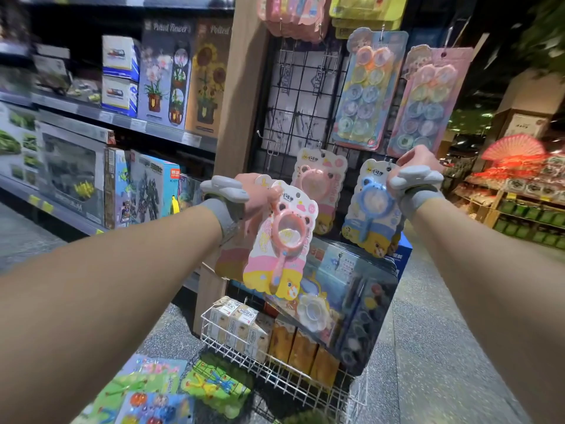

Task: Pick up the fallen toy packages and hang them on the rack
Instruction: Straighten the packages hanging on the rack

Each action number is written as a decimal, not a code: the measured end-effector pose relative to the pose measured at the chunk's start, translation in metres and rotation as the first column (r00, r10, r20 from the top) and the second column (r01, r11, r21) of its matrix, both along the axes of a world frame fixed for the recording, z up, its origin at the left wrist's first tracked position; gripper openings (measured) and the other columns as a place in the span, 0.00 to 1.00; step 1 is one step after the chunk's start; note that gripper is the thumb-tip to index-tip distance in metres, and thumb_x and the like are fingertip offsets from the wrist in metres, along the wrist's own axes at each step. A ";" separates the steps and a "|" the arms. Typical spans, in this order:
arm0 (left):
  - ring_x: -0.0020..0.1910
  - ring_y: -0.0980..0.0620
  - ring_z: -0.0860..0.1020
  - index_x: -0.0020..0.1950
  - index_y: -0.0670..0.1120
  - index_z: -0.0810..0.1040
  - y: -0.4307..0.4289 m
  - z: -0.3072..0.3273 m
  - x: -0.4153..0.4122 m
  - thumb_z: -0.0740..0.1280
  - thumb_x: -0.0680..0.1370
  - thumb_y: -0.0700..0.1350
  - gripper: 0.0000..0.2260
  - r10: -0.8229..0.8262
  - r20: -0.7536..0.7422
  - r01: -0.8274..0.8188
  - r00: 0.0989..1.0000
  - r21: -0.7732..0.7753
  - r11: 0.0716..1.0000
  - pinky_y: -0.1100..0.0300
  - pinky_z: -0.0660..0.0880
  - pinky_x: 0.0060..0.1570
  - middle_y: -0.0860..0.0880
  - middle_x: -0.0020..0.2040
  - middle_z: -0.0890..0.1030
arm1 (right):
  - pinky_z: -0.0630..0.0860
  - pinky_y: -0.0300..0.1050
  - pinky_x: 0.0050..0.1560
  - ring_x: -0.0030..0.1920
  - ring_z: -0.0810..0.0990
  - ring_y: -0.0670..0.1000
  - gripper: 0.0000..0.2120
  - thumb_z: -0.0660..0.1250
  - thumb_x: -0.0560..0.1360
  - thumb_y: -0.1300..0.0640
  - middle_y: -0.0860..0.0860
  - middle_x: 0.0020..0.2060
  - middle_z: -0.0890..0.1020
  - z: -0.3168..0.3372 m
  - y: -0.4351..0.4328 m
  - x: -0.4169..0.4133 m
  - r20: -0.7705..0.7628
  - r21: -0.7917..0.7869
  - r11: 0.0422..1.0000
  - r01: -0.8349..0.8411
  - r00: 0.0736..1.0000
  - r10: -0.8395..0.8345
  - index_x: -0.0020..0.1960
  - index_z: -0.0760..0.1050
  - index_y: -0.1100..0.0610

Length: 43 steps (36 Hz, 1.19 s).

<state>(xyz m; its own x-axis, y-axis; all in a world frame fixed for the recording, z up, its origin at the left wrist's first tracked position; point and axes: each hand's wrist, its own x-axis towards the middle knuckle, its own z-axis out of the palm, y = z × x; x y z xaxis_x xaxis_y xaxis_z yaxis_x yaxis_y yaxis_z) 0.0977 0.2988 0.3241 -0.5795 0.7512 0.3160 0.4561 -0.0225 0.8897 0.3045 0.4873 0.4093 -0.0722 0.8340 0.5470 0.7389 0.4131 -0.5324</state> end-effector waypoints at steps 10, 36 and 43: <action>0.53 0.39 0.82 0.43 0.41 0.80 -0.004 -0.001 0.003 0.70 0.77 0.46 0.08 -0.018 0.038 0.018 0.999 0.015 1.000 0.42 0.77 0.57 0.42 0.46 0.84 | 0.67 0.42 0.42 0.48 0.76 0.58 0.03 0.68 0.72 0.59 0.62 0.52 0.80 -0.005 0.005 0.008 -0.082 0.046 0.994 0.101 0.992 -0.097 0.43 0.77 0.59; 0.37 0.46 0.80 0.34 0.47 0.78 -0.016 -0.003 0.012 0.74 0.75 0.49 0.12 -0.122 0.193 0.095 0.974 0.141 0.985 0.48 0.80 0.44 0.45 0.37 0.84 | 0.63 0.42 0.30 0.34 0.72 0.53 0.11 0.60 0.76 0.53 0.51 0.30 0.73 -0.039 -0.085 -0.038 -0.022 -0.096 0.979 -0.182 0.983 0.181 0.36 0.69 0.56; 0.43 0.40 0.84 0.36 0.45 0.82 -0.021 -0.005 0.007 0.76 0.71 0.55 0.14 -0.097 0.193 0.066 0.976 0.161 0.985 0.39 0.80 0.51 0.43 0.40 0.85 | 0.69 0.41 0.35 0.34 0.71 0.49 0.19 0.65 0.76 0.42 0.57 0.37 0.79 -0.063 -0.108 -0.064 -0.268 -0.161 0.827 -0.538 0.830 0.488 0.48 0.81 0.59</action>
